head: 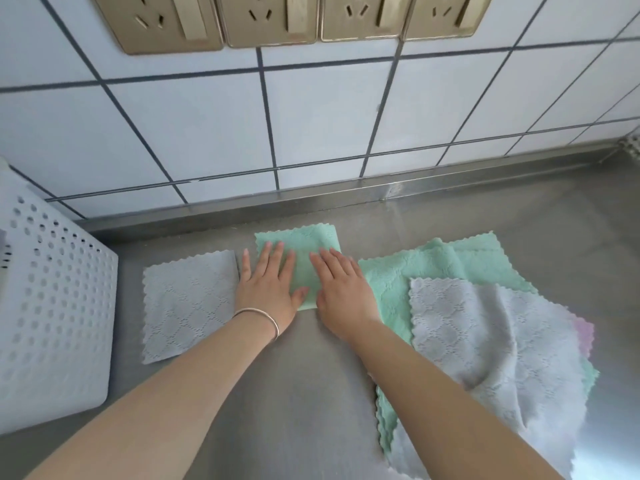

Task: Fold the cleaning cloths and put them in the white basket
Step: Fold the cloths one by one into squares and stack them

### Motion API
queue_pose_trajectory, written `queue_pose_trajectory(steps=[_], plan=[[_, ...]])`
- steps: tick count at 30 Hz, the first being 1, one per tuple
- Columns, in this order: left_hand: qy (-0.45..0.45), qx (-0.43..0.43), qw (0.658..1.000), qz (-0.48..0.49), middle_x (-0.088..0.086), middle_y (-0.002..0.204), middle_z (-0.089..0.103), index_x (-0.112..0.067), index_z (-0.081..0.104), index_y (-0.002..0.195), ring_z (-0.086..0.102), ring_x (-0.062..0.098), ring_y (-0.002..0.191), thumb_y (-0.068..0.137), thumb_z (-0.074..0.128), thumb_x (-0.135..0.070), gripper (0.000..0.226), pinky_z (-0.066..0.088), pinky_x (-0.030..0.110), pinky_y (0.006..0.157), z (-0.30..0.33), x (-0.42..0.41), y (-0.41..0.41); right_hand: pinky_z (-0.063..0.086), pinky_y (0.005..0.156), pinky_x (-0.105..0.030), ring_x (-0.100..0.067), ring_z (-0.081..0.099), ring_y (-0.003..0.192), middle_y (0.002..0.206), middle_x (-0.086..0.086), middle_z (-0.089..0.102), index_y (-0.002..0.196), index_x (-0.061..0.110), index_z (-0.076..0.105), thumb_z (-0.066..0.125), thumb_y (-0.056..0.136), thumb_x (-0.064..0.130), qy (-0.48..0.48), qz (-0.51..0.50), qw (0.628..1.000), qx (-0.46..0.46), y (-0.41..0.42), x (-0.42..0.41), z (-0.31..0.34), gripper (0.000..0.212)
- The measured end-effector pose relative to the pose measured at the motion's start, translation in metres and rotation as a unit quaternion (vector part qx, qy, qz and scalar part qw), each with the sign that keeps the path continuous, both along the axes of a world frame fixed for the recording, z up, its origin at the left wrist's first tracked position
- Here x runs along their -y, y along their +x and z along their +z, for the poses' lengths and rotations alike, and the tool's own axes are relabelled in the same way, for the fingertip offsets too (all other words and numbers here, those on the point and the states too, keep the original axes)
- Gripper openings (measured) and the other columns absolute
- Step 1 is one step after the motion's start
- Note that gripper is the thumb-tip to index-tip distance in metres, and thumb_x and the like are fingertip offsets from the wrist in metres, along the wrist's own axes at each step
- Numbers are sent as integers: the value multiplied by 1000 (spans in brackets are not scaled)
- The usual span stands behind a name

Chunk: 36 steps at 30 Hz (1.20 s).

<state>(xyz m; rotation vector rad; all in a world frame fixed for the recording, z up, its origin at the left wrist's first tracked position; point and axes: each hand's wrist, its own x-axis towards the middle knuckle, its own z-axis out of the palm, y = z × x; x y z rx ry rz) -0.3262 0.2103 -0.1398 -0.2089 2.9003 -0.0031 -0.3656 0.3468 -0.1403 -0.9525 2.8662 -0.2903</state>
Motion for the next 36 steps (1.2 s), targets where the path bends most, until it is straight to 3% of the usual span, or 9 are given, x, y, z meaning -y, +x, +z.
queue_pose_trajectory(steps=[1, 3, 7, 9, 12, 17, 22, 26, 36], plan=[[15, -19, 1000, 3, 1, 158, -2, -19, 4, 147, -7, 20, 145, 94, 25, -49, 65, -15, 47, 112, 6, -3, 1, 42, 100, -37, -25, 47, 120, 130, -6, 53, 132, 14, 47, 40, 82, 18, -62, -30, 997, -36, 8, -6, 4, 51], [52, -70, 996, -10, 4, 155, 17, -17, 20, 145, 8, 22, 145, 92, 42, -38, 62, -7, 48, 115, 15, -13, 5, 44, 78, -28, -18, 49, 92, 100, -2, 62, 108, 16, 57, 44, 72, 15, -167, -83, 979, -81, 29, -33, 6, 38], [97, -153, 978, -106, 3, 116, 63, -16, 62, 111, 57, 27, 113, 67, 72, -20, 46, 34, 51, 105, 23, -57, 26, 41, 69, -31, -20, 46, 83, 87, -2, 58, 94, 18, 51, 45, 69, 12, -201, -150, 964, -94, 86, -117, 5, 26], [143, -169, 961, -168, -4, 100, 67, -22, 64, 97, 61, 21, 95, 63, 70, -21, 34, 46, 37, 94, 22, -83, 44, 40, 68, -31, -22, 46, 79, 84, -2, 57, 89, 16, 54, 47, 70, 13, -191, -157, 963, -104, 113, -155, 7, 20], [223, -135, 935, -241, -7, 93, 63, -27, 54, 93, 56, 14, 85, 68, 49, -27, 26, 45, 25, 77, 16, -113, 74, 37, 66, -30, -23, 46, 73, 81, -3, 57, 86, 17, 50, 52, 69, 17, -172, -127, 971, -106, 147, -192, 10, 18], [223, -50, 923, -309, -13, 88, 61, -33, 52, 91, 59, 10, 80, 62, 53, -56, 37, 30, 21, 73, 9, -144, 114, 39, 71, -30, -21, 54, 79, 91, 1, 62, 89, 18, 56, 69, 64, 37, -113, -70, 987, -89, 173, -214, -1, 35], [169, -22, 944, -282, -15, 90, 58, -35, 57, 92, 55, 9, 81, 50, 45, -70, 55, 28, 25, 73, 7, -164, 130, 38, 73, -25, -21, 58, 74, 85, 3, 63, 79, 18, 58, 58, 74, 22, -104, -75, 985, -120, 173, -220, -4, 6], [170, -68, 951, -248, -16, 85, 62, -34, 64, 89, 62, 11, 74, 66, 48, -44, 30, 28, 24, 69, 16, -175, 133, 35, 64, -25, -20, 53, 60, 63, 3, 57, 77, 20, 49, 48, 79, 16, -183, -147, 961, -144, 169, -215, 9, 4], [216, -235, 926, -202, -3, 62, 70, -24, 70, 92, 64, 21, 56, 76, 47, -15, 30, 42, 21, 55, 113, -171, 99, 32, 44, -24, -26, 54, 56, 67, -2, 58, 76, 12, 57, 37, 61, 6, -138, -266, 932, -205, 151, -235, 69, 26]])
